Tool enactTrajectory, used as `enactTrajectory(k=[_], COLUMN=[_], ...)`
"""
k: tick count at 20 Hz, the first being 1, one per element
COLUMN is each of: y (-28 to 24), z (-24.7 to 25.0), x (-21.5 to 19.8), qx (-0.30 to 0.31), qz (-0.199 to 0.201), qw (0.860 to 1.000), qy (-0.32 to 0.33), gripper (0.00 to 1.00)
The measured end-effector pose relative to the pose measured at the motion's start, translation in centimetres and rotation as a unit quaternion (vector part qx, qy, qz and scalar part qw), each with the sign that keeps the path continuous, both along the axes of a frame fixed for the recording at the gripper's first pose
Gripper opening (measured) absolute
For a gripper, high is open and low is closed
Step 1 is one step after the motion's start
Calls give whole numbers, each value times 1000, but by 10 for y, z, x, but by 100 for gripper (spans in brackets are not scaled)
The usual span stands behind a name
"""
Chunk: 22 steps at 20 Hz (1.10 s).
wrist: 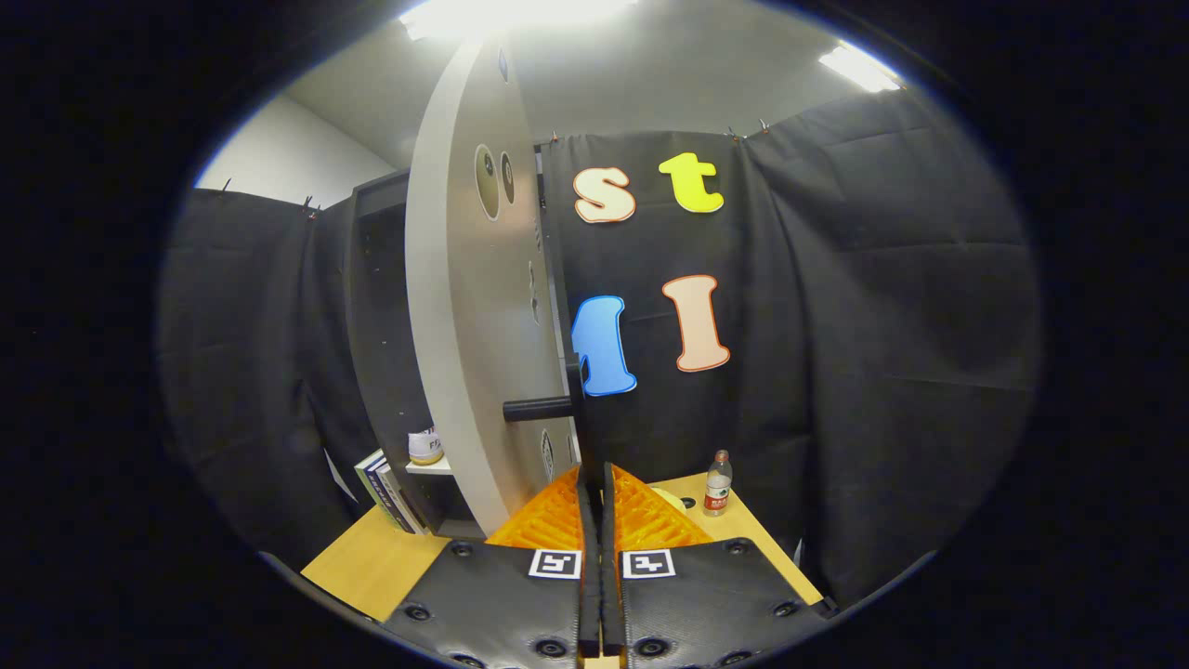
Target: Open the shoe cabinet door, grab the shoes and put them into the shoe cabinet, then close the shoe cabinet door.
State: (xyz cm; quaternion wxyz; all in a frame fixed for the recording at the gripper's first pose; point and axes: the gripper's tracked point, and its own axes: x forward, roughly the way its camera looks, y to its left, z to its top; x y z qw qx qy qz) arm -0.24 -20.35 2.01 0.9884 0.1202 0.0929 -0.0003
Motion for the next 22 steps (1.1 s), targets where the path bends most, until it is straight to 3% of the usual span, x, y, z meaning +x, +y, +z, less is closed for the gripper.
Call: enactTrajectory(k=[3, 5, 9, 12, 18, 22], y=[-8, -18, -37, -58, -55, -19], z=[-2, -5, -11, -9, 17, 31], x=[-1, 0, -17, -41, -84, -96], qx=[16, 36, 30, -10, -68, -54], qz=[20, 19, -8, -48, -88, -74], qw=[1000, 999, 1000, 999, 994, 995], qy=[-7, -3, 4, 2, -22, -39], gripper=[2, 10, 59, 96, 98, 97])
